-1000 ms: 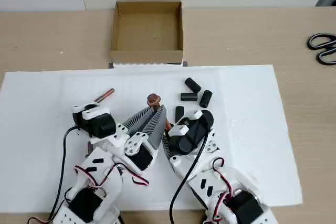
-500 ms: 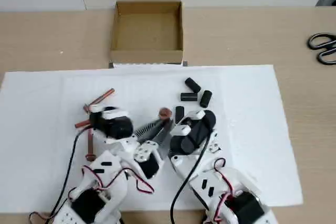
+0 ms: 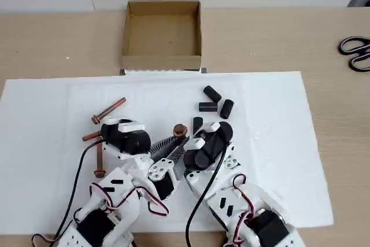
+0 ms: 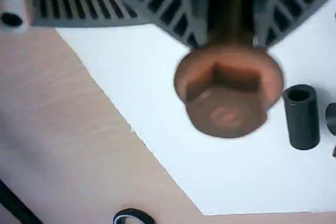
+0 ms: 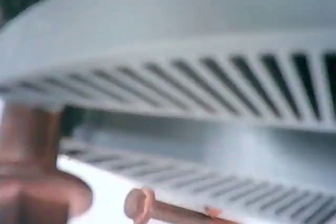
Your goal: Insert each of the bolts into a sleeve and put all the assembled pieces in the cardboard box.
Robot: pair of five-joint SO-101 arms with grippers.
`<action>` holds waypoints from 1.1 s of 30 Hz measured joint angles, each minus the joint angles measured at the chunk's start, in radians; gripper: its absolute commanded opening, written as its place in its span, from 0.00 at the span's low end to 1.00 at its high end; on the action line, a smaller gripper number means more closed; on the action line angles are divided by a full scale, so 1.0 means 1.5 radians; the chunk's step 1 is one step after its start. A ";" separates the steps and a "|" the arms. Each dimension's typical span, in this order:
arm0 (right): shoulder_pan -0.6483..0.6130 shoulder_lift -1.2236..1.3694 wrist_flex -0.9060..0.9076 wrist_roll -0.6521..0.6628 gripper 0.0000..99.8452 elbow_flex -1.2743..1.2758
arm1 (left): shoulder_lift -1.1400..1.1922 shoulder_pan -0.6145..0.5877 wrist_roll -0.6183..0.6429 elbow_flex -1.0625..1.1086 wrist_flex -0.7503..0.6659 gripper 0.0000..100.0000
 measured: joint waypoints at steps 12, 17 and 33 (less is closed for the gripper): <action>0.001 0.001 0.000 0.000 0.00 0.001 | 0.000 0.003 -0.014 -0.002 0.005 0.19; 0.000 0.000 0.000 0.000 0.00 0.001 | 0.000 -0.006 -0.057 -0.024 0.025 0.19; 0.000 -0.001 -0.003 -0.001 0.00 -0.001 | 0.002 -0.081 -0.154 -0.035 0.073 0.19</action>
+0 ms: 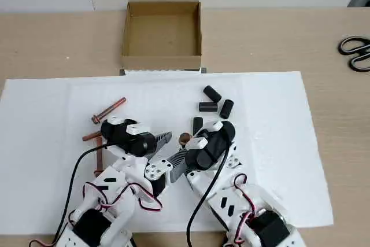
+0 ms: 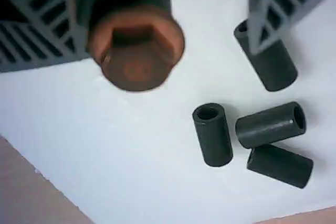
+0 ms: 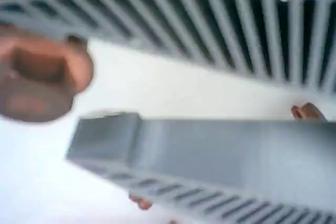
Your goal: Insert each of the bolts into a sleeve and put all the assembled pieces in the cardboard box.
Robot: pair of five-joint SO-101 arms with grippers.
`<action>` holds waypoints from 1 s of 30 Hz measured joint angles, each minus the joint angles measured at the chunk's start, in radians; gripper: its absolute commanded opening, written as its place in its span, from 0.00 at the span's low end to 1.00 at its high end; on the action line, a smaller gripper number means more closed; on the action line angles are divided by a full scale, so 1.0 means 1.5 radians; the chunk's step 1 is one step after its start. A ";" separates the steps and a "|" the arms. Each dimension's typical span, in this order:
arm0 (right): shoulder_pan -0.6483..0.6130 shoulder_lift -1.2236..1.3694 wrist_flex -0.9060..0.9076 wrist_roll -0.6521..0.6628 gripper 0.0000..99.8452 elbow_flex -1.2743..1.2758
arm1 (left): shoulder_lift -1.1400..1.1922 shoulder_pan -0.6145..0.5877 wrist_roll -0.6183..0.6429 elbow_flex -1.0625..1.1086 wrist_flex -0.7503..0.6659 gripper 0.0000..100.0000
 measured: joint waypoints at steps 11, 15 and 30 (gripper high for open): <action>0.003 0.000 0.000 0.000 0.00 0.000 | 0.000 -0.021 -0.001 -0.052 0.006 0.01; 0.005 0.000 0.000 0.000 0.00 0.003 | 0.000 -0.097 -0.018 -0.068 0.006 0.00; 0.204 0.001 -0.079 0.000 0.00 0.101 | 0.000 -0.411 -0.045 0.098 0.006 0.01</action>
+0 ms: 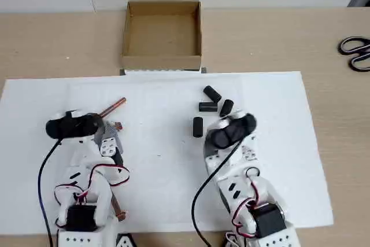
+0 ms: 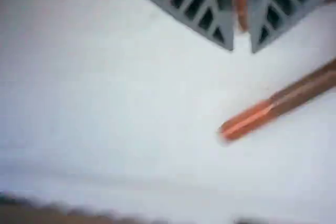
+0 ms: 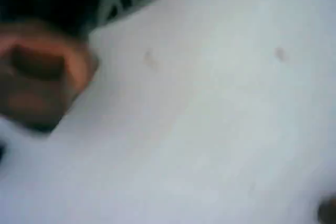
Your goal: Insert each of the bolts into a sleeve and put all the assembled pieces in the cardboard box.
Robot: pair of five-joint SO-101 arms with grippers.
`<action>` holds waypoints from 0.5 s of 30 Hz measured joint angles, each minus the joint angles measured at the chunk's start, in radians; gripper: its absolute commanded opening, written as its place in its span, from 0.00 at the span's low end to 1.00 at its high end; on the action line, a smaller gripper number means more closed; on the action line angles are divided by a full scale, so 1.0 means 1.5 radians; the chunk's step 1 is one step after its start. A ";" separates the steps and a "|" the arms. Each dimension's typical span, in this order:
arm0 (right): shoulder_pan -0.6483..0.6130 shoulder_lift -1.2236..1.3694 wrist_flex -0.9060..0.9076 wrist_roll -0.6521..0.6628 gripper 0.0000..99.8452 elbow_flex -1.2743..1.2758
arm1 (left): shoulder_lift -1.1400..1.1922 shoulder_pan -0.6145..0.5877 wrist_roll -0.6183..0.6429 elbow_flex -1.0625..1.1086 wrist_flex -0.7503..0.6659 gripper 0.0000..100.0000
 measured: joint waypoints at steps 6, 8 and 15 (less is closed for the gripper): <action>0.034 0.032 -0.103 0.000 0.00 -0.005 | 0.000 -0.008 0.000 0.010 0.000 0.01; 0.035 0.065 -0.114 0.000 0.00 -0.020 | 0.000 0.000 -0.001 0.010 0.000 0.01; 0.034 0.255 -0.188 0.000 0.00 -0.171 | 0.000 0.004 0.000 0.011 0.030 0.01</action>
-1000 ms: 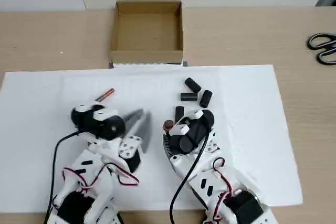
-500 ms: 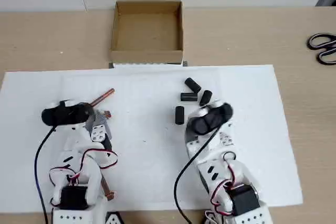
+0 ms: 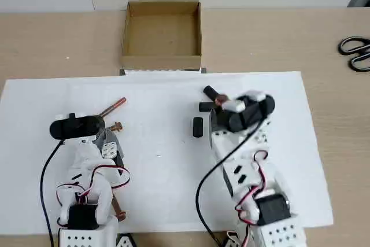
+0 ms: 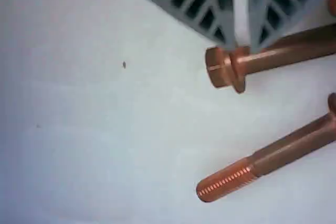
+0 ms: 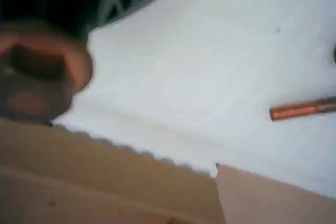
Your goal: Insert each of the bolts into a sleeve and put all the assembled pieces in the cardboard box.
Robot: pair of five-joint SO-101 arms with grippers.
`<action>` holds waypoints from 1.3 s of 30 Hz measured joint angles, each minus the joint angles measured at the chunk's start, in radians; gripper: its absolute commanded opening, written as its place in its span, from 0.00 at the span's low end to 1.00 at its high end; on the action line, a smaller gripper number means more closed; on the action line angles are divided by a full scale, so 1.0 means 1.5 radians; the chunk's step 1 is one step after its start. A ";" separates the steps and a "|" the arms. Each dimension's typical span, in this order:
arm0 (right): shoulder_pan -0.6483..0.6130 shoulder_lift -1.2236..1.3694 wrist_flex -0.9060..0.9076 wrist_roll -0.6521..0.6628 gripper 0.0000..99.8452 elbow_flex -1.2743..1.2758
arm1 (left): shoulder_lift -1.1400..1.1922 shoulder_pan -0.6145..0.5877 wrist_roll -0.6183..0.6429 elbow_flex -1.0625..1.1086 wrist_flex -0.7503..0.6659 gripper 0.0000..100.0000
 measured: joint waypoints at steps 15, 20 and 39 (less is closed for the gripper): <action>0.001 0.618 -0.214 0.000 0.00 -0.363 | 0.000 0.000 0.015 0.000 0.001 0.01; 0.000 0.762 -0.264 0.000 0.00 -0.465 | 0.000 0.000 0.078 0.000 0.013 0.01; 0.000 1.297 -0.273 0.019 0.00 -1.026 | 0.000 0.000 0.098 0.000 0.017 0.01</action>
